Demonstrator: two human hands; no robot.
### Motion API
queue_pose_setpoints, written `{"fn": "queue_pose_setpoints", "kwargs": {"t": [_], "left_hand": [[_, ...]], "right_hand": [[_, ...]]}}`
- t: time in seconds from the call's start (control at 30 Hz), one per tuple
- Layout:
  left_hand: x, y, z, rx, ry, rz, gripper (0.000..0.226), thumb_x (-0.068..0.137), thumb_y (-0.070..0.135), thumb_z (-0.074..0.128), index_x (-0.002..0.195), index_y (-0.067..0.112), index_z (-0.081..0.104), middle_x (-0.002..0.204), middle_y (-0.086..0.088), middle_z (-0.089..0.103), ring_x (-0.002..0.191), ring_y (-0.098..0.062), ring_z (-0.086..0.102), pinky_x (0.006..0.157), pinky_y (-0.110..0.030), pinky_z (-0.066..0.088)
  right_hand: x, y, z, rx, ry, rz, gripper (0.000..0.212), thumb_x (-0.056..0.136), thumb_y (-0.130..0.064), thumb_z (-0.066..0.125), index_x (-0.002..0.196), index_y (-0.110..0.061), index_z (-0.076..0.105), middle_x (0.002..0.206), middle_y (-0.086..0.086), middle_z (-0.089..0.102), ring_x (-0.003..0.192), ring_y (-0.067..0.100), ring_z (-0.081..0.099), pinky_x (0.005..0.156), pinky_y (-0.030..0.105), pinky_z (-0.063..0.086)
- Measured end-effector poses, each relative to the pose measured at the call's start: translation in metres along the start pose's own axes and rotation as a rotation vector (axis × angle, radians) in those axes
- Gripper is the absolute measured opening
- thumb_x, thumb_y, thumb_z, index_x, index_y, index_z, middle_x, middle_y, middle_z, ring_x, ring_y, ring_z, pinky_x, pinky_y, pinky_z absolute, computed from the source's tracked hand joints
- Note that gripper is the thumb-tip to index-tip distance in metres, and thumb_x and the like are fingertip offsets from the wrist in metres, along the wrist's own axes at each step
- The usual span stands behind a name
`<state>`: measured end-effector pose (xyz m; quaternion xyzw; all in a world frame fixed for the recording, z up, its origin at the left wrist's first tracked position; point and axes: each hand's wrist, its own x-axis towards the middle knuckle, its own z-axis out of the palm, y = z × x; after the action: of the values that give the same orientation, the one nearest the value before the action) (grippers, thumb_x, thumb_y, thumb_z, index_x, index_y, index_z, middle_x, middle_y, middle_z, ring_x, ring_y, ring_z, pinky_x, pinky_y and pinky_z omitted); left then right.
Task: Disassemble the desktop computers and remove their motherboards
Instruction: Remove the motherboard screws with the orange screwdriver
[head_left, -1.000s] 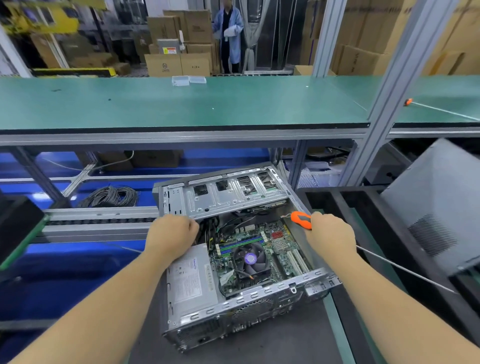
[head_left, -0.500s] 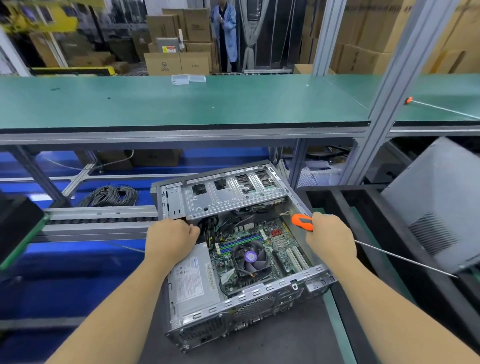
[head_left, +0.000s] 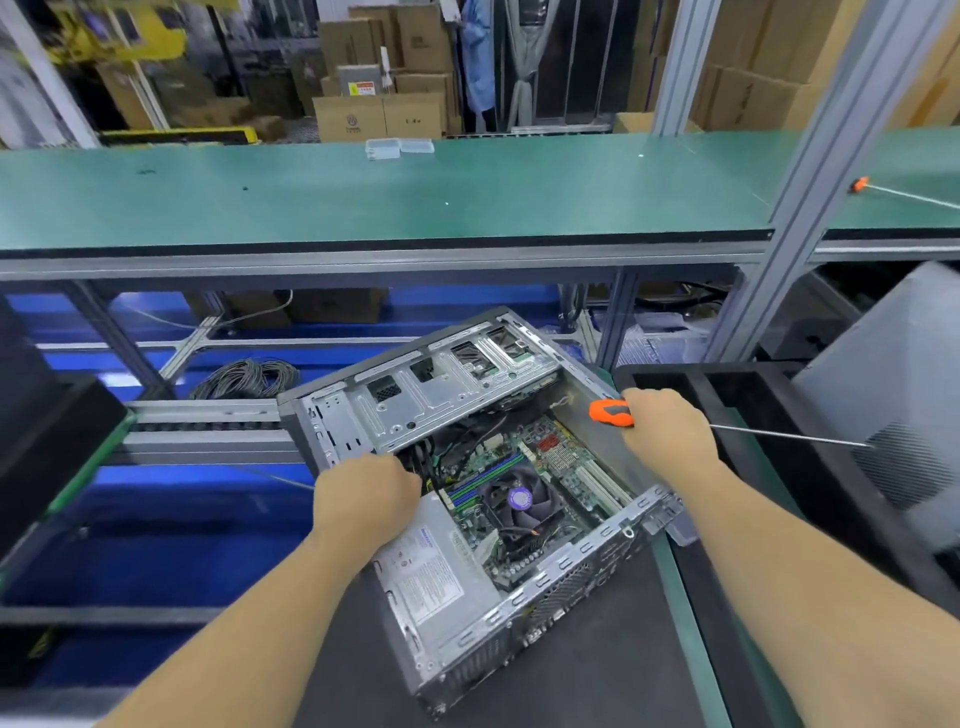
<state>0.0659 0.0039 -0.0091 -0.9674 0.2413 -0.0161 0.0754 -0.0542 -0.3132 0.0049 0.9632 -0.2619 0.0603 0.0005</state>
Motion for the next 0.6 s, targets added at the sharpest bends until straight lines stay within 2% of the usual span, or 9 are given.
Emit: {"fn": "queue_pose_setpoints", "kwargs": {"t": [0.07,0.17,0.27,0.4,0.5,0.6], "left_hand": [[0.014,-0.007,-0.007,-0.129,0.072,0.007,0.042,0.095,0.023,0.044,0.053,0.015,0.04,0.054,0.003,0.045,0.05,-0.018,0.044,0.054,-0.028,0.048],[0.04,-0.02,-0.018,-0.256,0.195,0.052,0.048,0.097,0.023,0.043,0.05,0.015,0.035,0.046,0.002,0.036,0.042,-0.018,0.035,0.044,-0.024,0.035],[0.058,-0.026,-0.021,-0.241,0.209,0.064,0.044,0.101,0.024,0.044,0.057,0.015,0.039,0.052,0.0,0.038,0.051,-0.025,0.043,0.05,-0.029,0.035],[0.066,-0.031,-0.012,-0.37,0.316,-0.022,0.038,0.1,0.021,0.052,0.065,0.008,0.047,0.052,-0.007,0.045,0.054,-0.033,0.049,0.051,-0.035,0.037],[0.068,-0.032,-0.005,-0.342,0.305,-0.036,0.026,0.096,0.021,0.055,0.074,0.008,0.055,0.051,-0.008,0.05,0.051,-0.033,0.049,0.048,-0.034,0.038],[0.072,-0.034,-0.007,-0.277,0.272,0.005,0.014,0.095,0.018,0.057,0.089,0.007,0.063,0.058,-0.008,0.055,0.059,-0.034,0.056,0.053,-0.039,0.046]], "right_hand": [[-0.01,-0.004,0.0,-0.052,0.077,-0.002,0.01,0.086,-0.012,0.059,0.086,-0.014,0.049,0.087,0.006,0.052,0.089,0.031,0.054,0.061,0.034,0.037],[-0.027,-0.012,-0.005,-0.076,0.21,0.036,0.014,0.076,-0.004,0.07,0.084,-0.004,0.058,0.087,0.016,0.056,0.083,0.036,0.054,0.06,0.039,0.039],[-0.042,-0.021,-0.004,-0.127,0.188,0.154,0.009,0.083,-0.01,0.065,0.089,-0.009,0.058,0.093,0.012,0.056,0.087,0.033,0.053,0.066,0.039,0.041],[-0.056,-0.036,0.006,-0.089,0.138,0.322,0.013,0.088,-0.021,0.061,0.1,-0.016,0.058,0.107,0.004,0.058,0.1,0.029,0.051,0.078,0.039,0.044],[-0.058,-0.042,0.011,-0.028,0.178,0.329,0.015,0.083,-0.017,0.064,0.098,-0.013,0.063,0.106,0.006,0.062,0.099,0.032,0.053,0.079,0.042,0.041],[-0.056,-0.042,0.013,0.014,0.214,0.347,0.013,0.079,-0.011,0.068,0.09,-0.014,0.063,0.099,0.006,0.063,0.092,0.032,0.057,0.077,0.041,0.035]]}}
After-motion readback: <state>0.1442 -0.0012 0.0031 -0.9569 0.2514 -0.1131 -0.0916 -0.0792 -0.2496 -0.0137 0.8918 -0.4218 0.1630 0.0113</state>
